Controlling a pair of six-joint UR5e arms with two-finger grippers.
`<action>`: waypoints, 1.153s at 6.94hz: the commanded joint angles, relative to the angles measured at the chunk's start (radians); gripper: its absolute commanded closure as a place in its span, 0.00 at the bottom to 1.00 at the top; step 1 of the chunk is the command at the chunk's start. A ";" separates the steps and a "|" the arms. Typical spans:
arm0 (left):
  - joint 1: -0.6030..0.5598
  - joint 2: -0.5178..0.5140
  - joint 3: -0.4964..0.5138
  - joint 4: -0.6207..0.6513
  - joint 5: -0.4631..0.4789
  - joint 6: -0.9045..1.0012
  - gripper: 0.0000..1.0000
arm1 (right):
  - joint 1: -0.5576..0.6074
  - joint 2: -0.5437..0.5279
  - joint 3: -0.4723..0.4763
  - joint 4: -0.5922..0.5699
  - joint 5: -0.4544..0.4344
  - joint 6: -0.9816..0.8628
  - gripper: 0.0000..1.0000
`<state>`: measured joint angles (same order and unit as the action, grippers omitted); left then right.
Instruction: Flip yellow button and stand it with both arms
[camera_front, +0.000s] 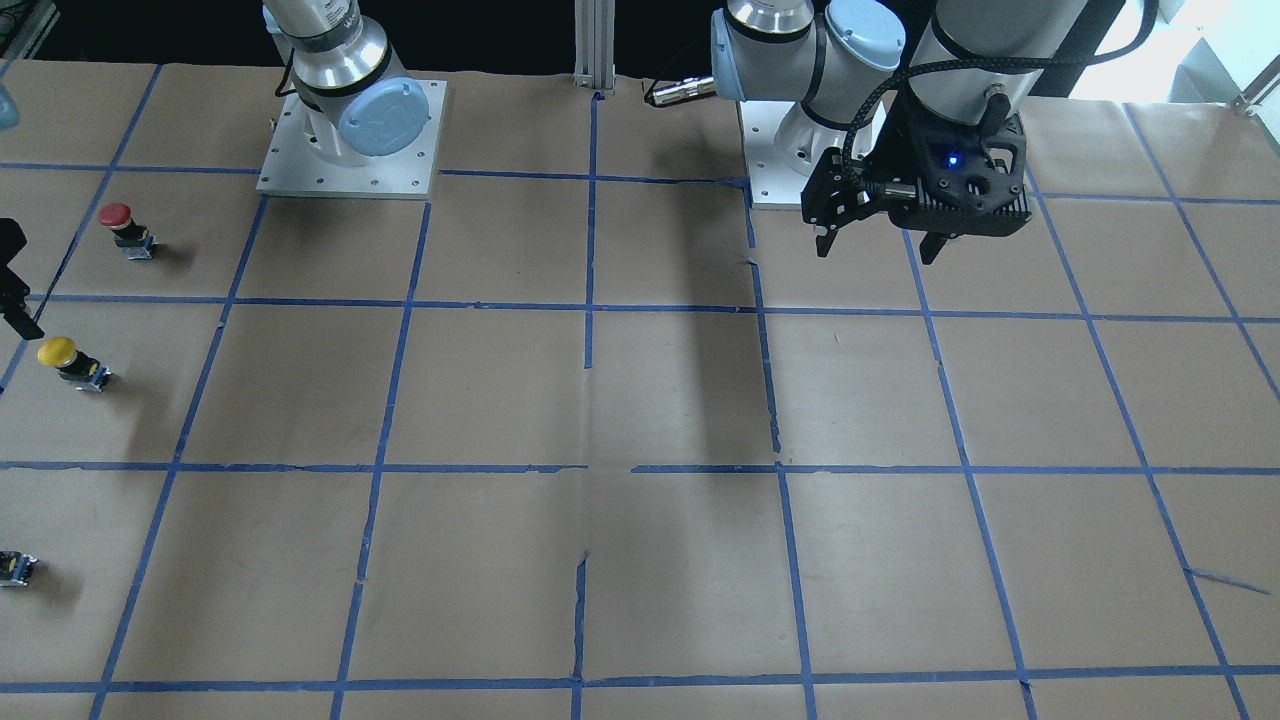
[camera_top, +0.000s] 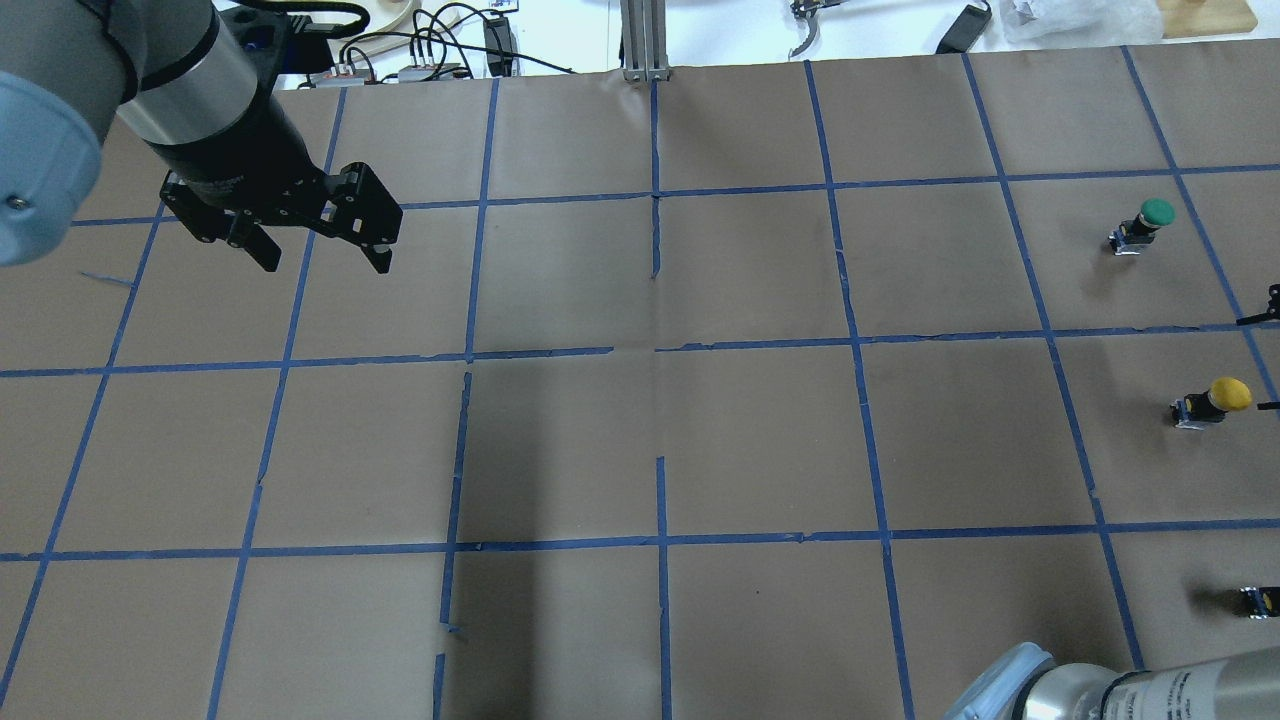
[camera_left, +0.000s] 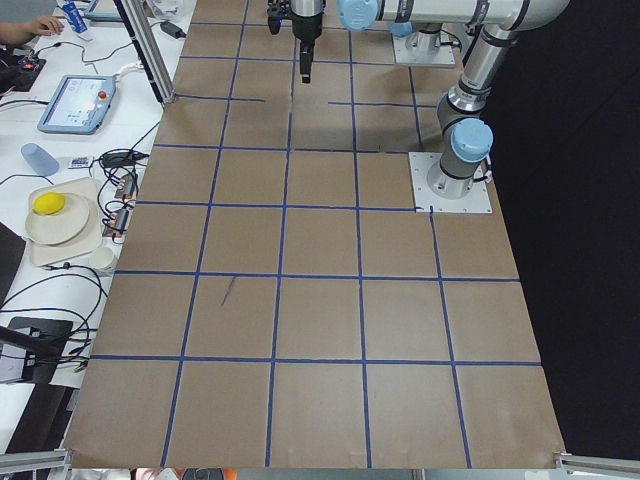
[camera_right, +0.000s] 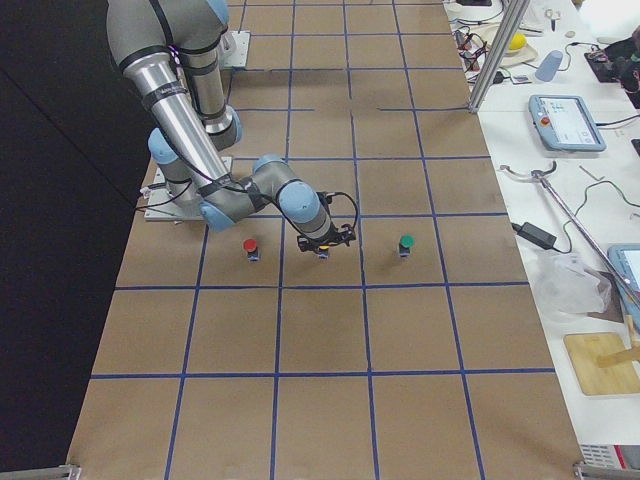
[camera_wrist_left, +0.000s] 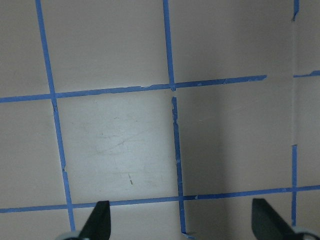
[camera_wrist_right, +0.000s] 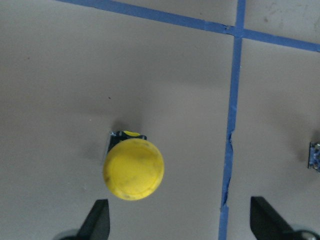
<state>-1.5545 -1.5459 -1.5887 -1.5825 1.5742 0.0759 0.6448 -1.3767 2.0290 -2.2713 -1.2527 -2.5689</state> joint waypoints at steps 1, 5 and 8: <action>-0.001 -0.005 0.000 0.004 -0.009 -0.027 0.01 | 0.039 0.001 -0.160 0.209 -0.002 0.121 0.00; -0.006 -0.005 0.001 0.004 -0.006 -0.027 0.01 | 0.260 -0.019 -0.498 0.573 -0.236 0.759 0.00; -0.004 -0.006 0.001 0.004 -0.006 -0.027 0.01 | 0.543 -0.132 -0.545 0.717 -0.240 1.023 0.00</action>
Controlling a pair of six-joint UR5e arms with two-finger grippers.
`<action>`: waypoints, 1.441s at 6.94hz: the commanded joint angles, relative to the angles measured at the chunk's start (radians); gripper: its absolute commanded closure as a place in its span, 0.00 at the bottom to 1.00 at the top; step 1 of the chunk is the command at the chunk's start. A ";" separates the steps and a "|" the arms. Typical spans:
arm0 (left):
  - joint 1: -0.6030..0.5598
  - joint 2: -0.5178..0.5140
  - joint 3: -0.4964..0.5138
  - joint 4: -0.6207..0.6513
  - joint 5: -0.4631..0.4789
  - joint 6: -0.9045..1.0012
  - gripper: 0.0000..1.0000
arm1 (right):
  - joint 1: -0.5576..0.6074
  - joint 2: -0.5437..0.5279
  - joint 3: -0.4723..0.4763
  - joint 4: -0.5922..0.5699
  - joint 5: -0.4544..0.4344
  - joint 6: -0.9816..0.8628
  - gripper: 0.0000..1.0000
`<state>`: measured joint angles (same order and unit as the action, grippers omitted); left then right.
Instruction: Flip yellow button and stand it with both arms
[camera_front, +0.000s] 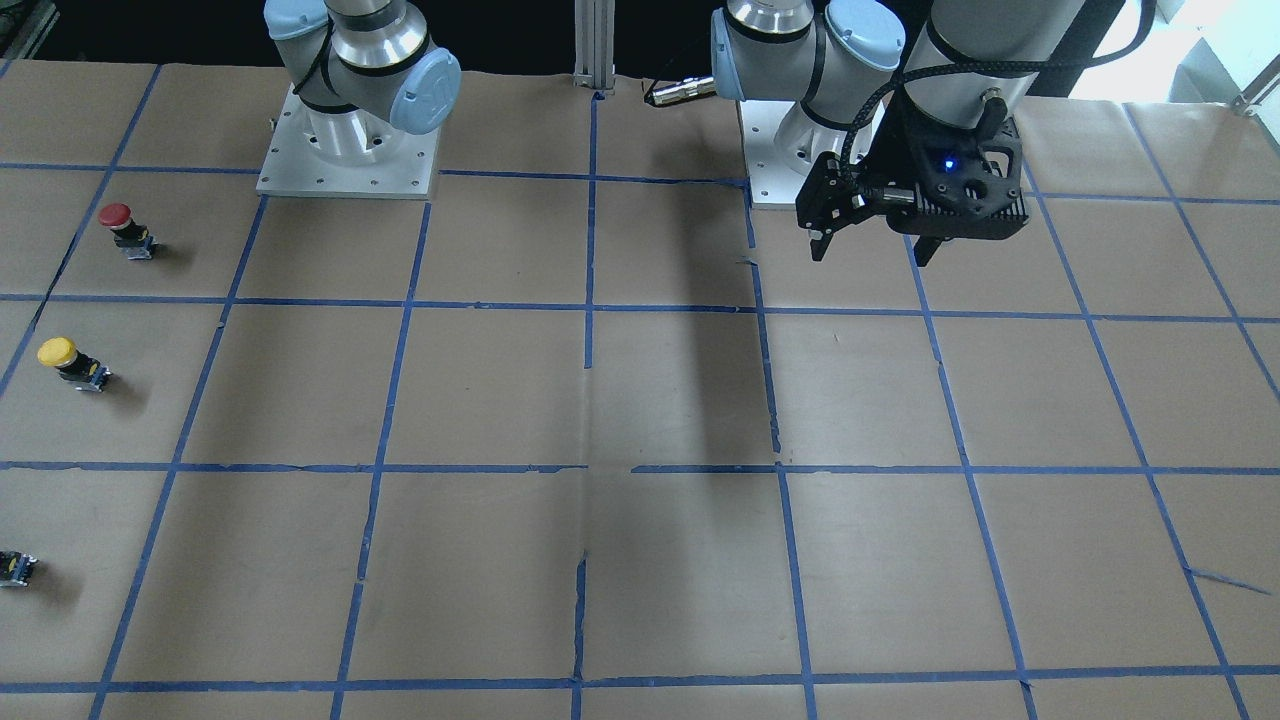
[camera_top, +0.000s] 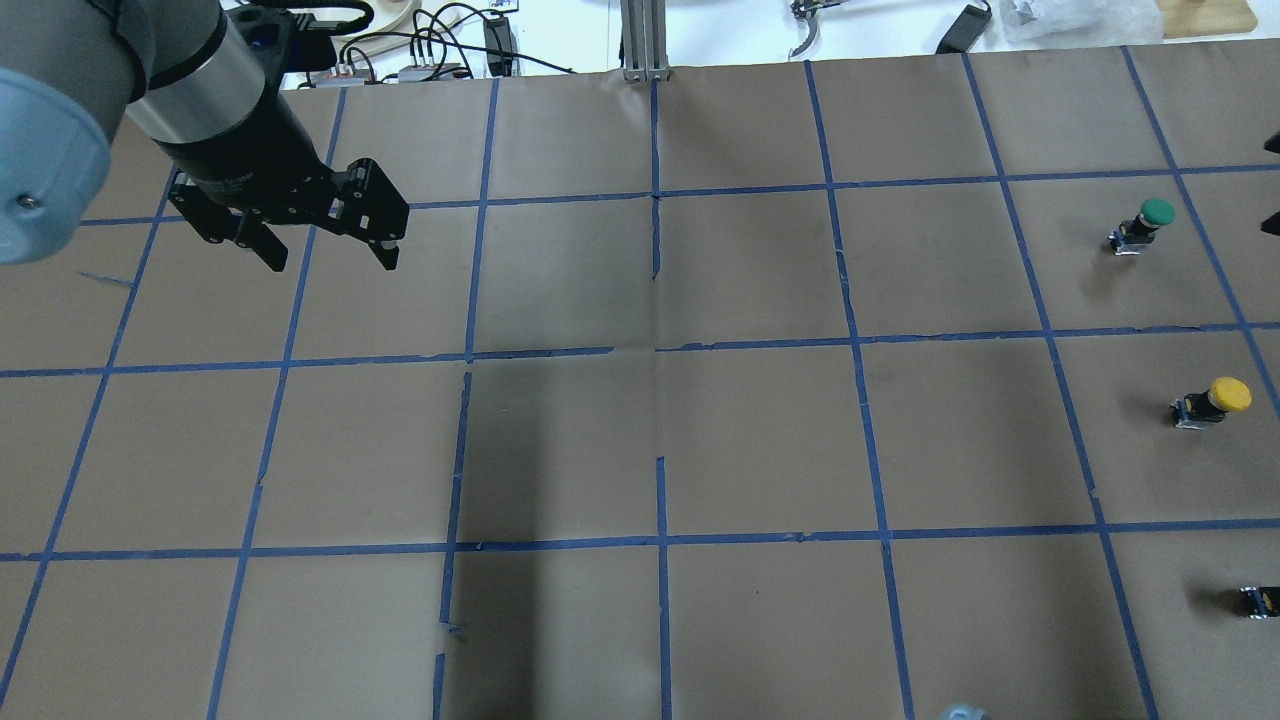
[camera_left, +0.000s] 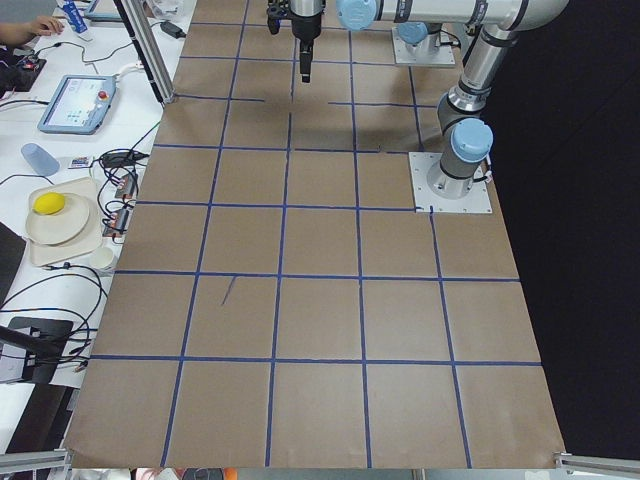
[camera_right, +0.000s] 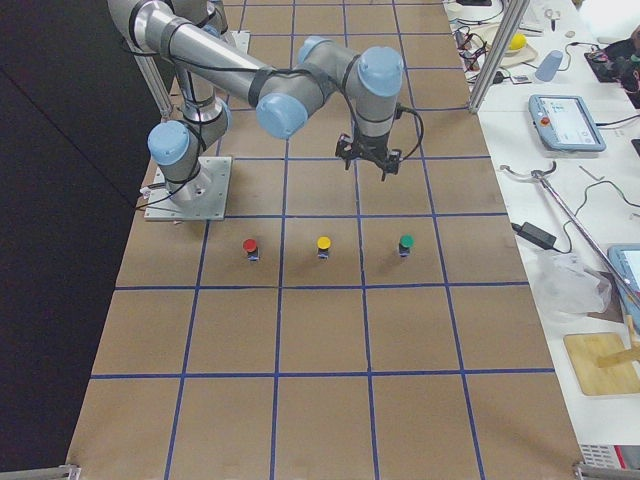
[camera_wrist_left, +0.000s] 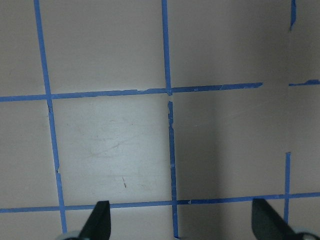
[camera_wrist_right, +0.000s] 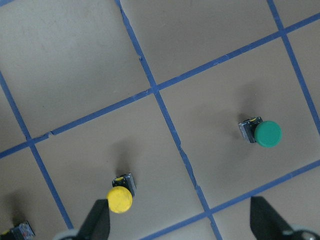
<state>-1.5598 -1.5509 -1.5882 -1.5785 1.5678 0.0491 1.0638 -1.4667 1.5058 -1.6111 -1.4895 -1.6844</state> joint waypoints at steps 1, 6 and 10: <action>0.001 -0.001 0.001 0.000 -0.002 -0.002 0.01 | 0.193 -0.052 -0.036 0.144 0.015 0.396 0.00; 0.001 0.002 -0.004 0.000 -0.002 -0.002 0.01 | 0.560 -0.063 -0.064 0.198 -0.085 1.250 0.00; 0.001 0.003 -0.010 0.000 -0.002 -0.002 0.01 | 0.625 -0.052 -0.065 0.070 -0.144 1.706 0.00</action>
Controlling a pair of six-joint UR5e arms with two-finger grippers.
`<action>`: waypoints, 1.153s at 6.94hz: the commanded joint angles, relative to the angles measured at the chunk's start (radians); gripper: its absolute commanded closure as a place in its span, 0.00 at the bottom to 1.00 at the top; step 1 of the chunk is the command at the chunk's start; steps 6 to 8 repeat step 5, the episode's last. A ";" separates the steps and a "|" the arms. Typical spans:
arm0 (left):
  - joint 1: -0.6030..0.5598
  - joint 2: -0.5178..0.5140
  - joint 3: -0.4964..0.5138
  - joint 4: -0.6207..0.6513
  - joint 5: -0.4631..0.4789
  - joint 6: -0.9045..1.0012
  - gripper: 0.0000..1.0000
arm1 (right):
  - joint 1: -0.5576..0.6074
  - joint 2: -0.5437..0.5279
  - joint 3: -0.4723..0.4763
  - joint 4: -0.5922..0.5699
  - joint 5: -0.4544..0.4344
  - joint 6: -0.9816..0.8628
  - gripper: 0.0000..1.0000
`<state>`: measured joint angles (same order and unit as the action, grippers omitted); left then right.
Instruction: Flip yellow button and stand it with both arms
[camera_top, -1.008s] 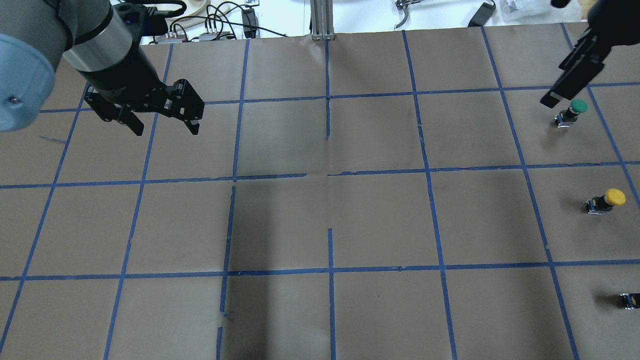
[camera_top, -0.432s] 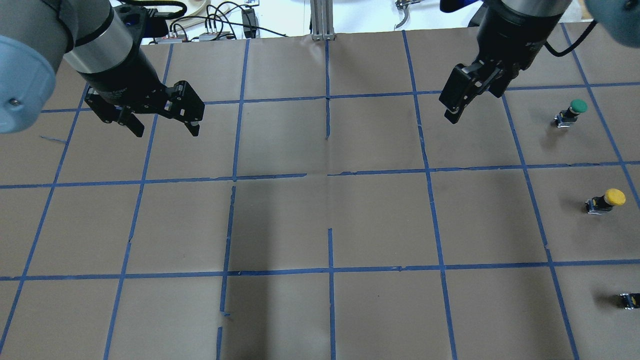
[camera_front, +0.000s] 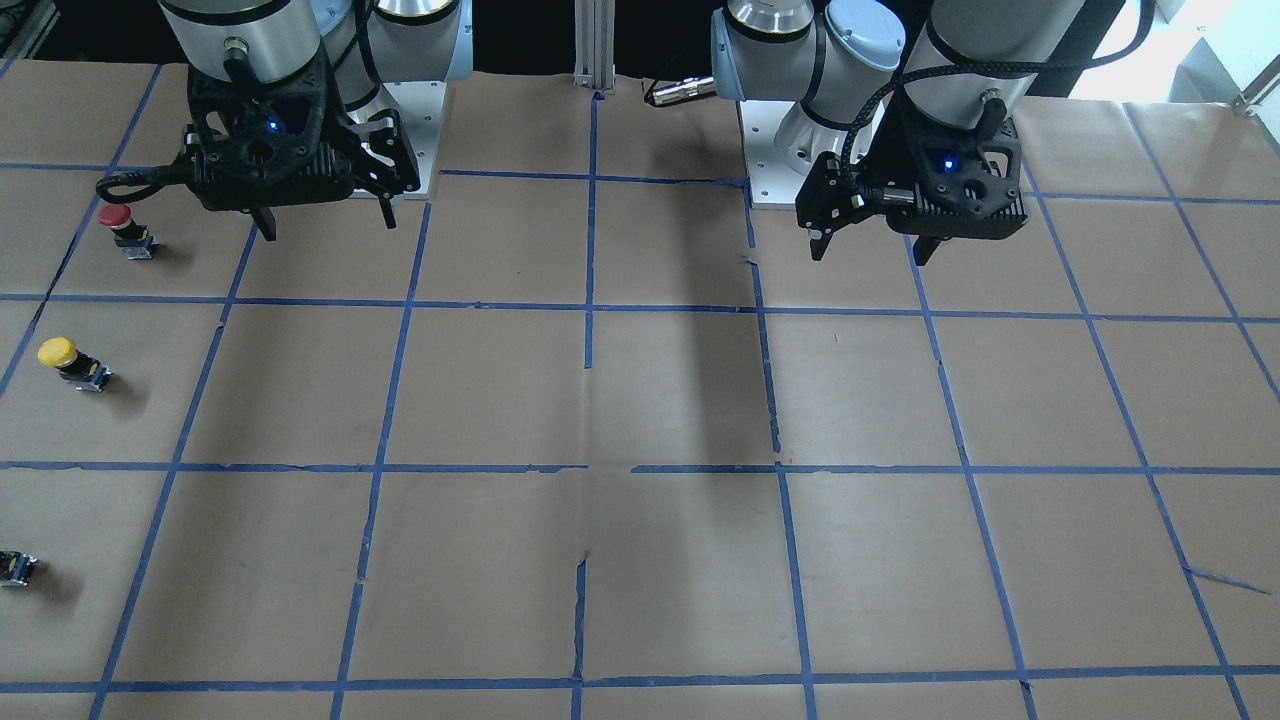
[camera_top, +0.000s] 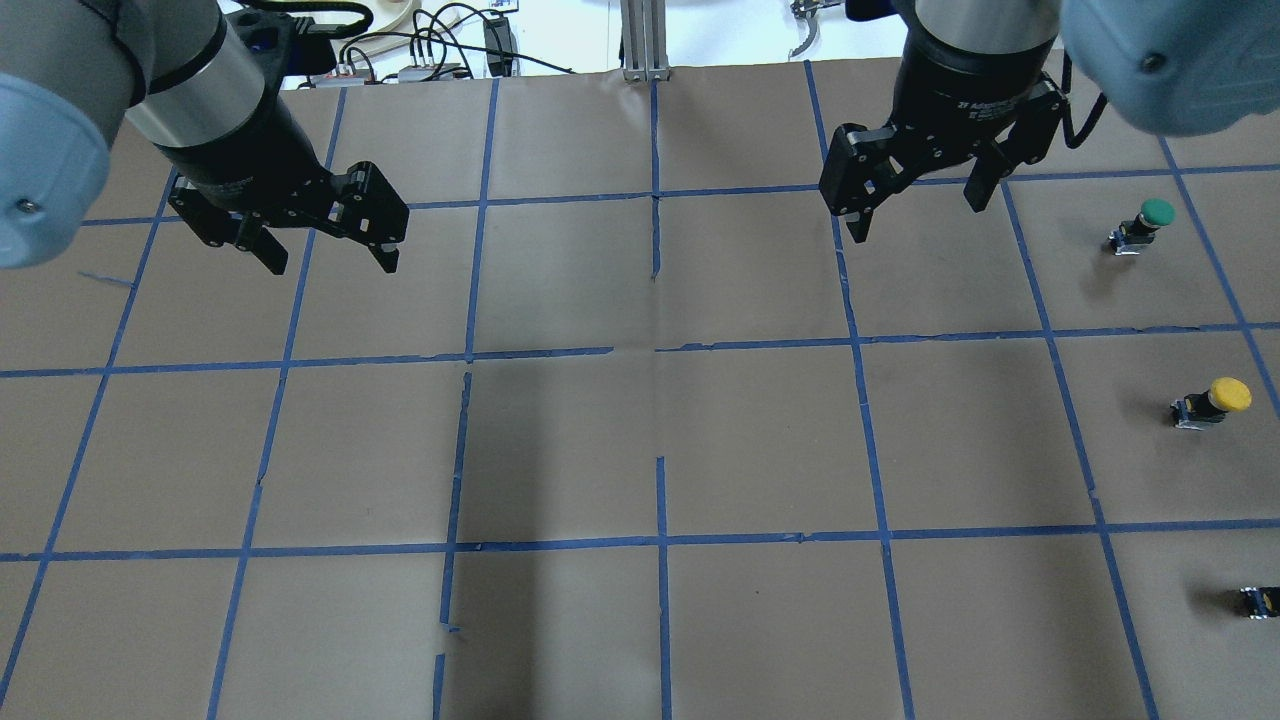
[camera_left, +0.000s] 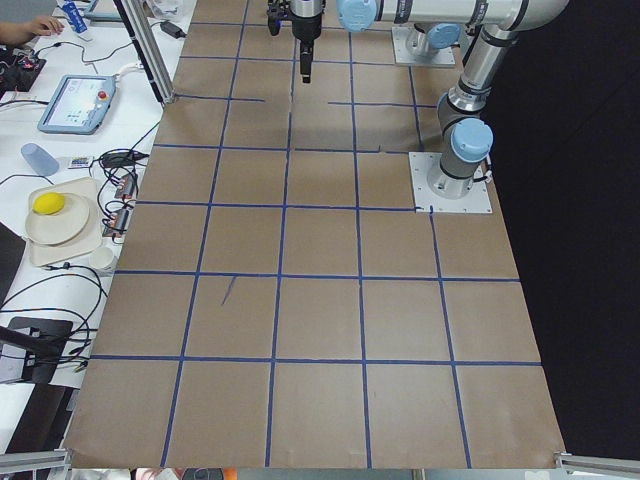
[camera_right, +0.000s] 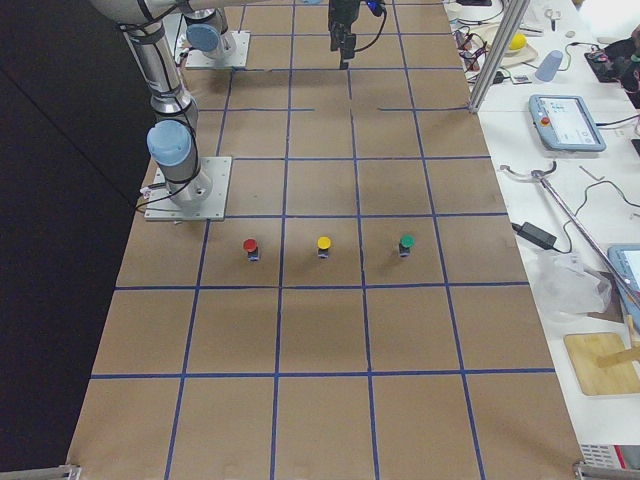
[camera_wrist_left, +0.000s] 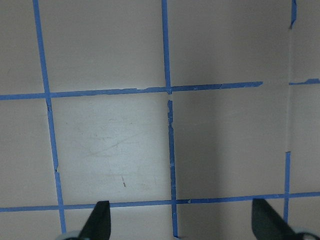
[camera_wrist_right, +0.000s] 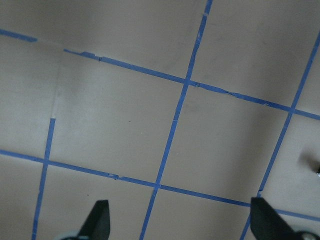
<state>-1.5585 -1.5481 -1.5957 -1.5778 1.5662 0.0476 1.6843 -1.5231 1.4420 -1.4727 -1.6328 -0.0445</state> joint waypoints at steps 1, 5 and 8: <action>0.000 0.000 0.000 -0.001 0.000 0.000 0.01 | 0.005 0.004 0.004 -0.069 -0.001 0.071 0.00; 0.002 0.000 -0.004 0.001 0.000 0.000 0.01 | 0.000 0.008 0.015 -0.072 0.056 0.098 0.01; 0.002 0.000 -0.004 0.001 0.000 0.000 0.01 | 0.000 0.008 0.015 -0.072 0.056 0.098 0.01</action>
